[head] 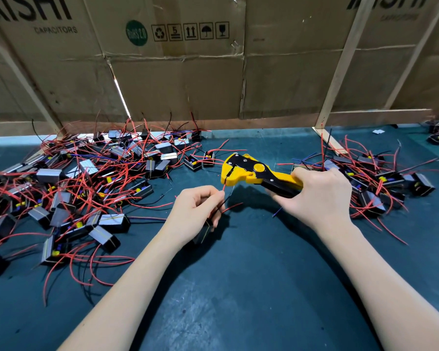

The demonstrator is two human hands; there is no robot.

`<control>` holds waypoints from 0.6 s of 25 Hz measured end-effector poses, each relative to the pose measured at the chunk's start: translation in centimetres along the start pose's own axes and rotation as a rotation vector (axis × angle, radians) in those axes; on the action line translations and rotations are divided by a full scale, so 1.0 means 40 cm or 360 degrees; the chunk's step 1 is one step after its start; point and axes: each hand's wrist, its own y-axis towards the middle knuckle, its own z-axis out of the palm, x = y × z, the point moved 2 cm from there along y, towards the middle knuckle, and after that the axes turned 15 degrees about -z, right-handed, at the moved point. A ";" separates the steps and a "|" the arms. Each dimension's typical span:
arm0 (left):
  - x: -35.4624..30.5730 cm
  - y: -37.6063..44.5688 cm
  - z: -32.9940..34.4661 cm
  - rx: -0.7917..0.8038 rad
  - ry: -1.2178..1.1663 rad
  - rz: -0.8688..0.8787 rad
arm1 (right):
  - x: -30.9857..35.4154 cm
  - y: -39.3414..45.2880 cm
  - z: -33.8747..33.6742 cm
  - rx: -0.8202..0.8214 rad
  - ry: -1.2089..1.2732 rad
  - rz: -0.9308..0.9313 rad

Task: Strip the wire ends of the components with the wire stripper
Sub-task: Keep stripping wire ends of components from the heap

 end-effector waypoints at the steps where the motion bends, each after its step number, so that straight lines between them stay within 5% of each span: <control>1: 0.000 0.000 0.000 0.0008 0.0009 0.0011 | -0.001 -0.001 0.004 0.0018 -0.0011 0.0053; 7: 0.003 0.008 -0.009 -0.0059 -0.0031 0.0027 | -0.025 -0.009 0.016 0.0060 -0.0044 0.0217; 15: 0.007 0.014 -0.010 -0.0277 -0.0097 0.0062 | -0.001 -0.006 0.015 0.0168 -0.0049 0.0061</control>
